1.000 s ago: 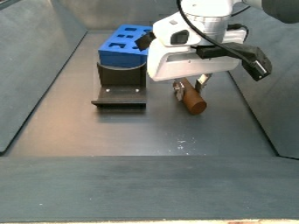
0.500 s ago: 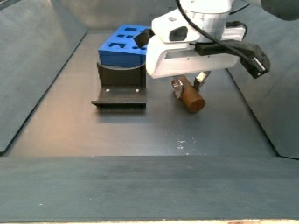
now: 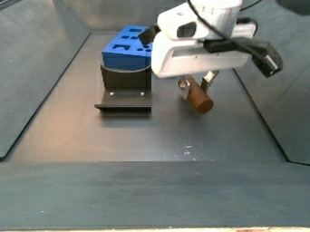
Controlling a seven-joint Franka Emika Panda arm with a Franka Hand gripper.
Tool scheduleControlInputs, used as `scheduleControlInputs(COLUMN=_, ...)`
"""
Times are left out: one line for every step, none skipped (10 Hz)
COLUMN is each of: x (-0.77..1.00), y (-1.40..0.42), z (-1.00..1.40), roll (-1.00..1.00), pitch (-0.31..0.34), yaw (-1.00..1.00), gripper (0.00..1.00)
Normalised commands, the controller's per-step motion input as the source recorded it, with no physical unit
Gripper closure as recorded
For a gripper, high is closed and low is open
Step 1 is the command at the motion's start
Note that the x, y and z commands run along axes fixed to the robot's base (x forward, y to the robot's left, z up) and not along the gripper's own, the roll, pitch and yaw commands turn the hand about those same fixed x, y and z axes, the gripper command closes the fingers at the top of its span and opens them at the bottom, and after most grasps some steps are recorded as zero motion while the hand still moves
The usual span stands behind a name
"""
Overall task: Pick up the round object. Move up. Place the round object on the fixture. Regrasp the round object. Move to above the board. Insert the round object.
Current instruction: Place the round object on the fixture.
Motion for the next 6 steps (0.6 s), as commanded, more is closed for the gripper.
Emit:
scheduleControlInputs(x=0.0, y=0.0, z=1.0, roll=0.0, pitch=0.0, yaw=0.0, gripper=1.0)
scheduleControlInputs(x=0.0, y=0.0, z=1.0, roll=0.01, pitch=0.029, yaw=0.0, gripper=1.0)
scheduleControlInputs(x=-0.01, y=0.0, z=1.0, roll=0.02, pitch=0.072, yaw=0.0, gripper=1.0)
scheduleControlInputs(x=-0.01, y=0.01, z=1.0, roll=0.04, pitch=0.085, yaw=-0.01, gripper=1.0)
scheduleControlInputs(x=-0.02, y=0.01, z=1.0, roll=0.08, pitch=0.1, yaw=-0.01, gripper=1.0)
scheduleControlInputs(x=-0.02, y=0.01, z=1.0, roll=0.11, pitch=0.11, yaw=-0.01, gripper=1.0)
